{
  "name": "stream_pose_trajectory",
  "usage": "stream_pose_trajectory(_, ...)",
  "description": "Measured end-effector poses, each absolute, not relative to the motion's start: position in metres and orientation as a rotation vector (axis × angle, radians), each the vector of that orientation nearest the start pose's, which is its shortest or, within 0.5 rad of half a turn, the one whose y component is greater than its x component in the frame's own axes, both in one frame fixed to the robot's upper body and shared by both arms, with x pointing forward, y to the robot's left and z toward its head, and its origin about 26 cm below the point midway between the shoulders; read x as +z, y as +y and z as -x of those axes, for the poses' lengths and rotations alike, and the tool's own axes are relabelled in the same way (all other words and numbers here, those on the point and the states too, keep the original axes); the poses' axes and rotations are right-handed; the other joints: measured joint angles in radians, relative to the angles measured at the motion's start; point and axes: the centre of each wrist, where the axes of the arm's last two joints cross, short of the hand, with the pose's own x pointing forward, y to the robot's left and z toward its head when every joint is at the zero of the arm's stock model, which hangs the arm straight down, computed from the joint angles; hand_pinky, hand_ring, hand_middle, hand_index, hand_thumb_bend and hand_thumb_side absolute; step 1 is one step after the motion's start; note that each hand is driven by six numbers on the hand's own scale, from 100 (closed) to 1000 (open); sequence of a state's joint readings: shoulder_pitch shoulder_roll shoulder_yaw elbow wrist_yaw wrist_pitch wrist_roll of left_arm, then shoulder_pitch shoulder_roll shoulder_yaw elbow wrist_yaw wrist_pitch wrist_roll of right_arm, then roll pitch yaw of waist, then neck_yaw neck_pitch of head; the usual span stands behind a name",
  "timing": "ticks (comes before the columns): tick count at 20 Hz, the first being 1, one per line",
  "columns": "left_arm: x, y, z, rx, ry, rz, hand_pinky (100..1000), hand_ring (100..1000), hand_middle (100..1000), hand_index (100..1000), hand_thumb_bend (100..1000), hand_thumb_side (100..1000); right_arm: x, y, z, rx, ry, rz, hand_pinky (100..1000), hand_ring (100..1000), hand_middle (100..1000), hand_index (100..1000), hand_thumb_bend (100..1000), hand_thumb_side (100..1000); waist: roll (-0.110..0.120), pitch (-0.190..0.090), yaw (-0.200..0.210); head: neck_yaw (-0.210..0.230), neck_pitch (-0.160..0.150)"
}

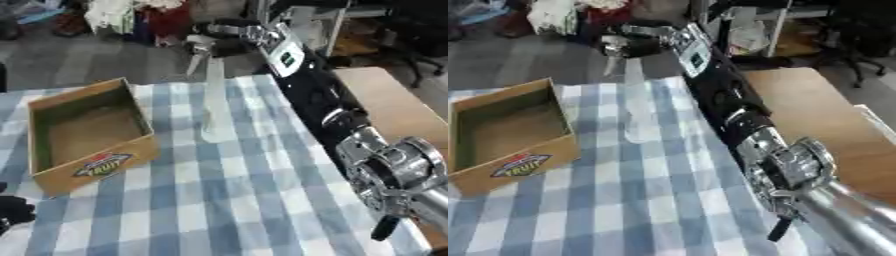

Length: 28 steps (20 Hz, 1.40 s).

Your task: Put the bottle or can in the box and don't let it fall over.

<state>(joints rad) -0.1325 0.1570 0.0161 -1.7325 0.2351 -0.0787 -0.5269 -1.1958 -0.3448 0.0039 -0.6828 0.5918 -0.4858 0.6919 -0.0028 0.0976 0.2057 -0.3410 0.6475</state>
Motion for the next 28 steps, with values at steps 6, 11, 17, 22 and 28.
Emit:
stream_pose_trajectory(6,0.075,0.264,-0.305,-0.495,-1.897,0.469,744,715,658,887,194,969,0.233,-0.238,-0.515,1.694,-1.571,0.344,942,869,872,952,100,740,0.0,0.003,0.001,0.001,0.0)
stream_pose_trajectory(11,0.074,0.263,-0.305,-0.489,-1.899,0.473,744,715,657,887,194,969,0.232,-0.239,-0.515,1.718,-1.542,0.395,910,830,812,932,100,672,0.0,0.004,0.001,0.0,0.0)
stream_pose_trajectory(17,0.074,0.262,-0.305,-0.487,-1.899,0.474,744,714,657,887,194,968,0.234,-0.244,-0.515,1.7,-1.549,0.446,919,859,838,945,100,733,0.001,0.004,-0.003,-0.001,-0.007)
stream_pose_trajectory(22,0.074,0.262,-0.305,-0.484,-1.9,0.472,744,714,657,887,194,968,0.236,-0.249,-0.515,1.687,-1.582,0.488,931,895,866,970,100,871,0.001,0.004,-0.008,-0.004,-0.008)
stream_pose_trajectory(28,0.074,0.264,-0.305,-0.476,-1.9,0.465,743,714,656,887,194,968,0.239,-0.265,-0.515,1.607,-1.676,0.479,927,897,864,963,100,909,0.0,0.003,-0.017,-0.003,-0.008)
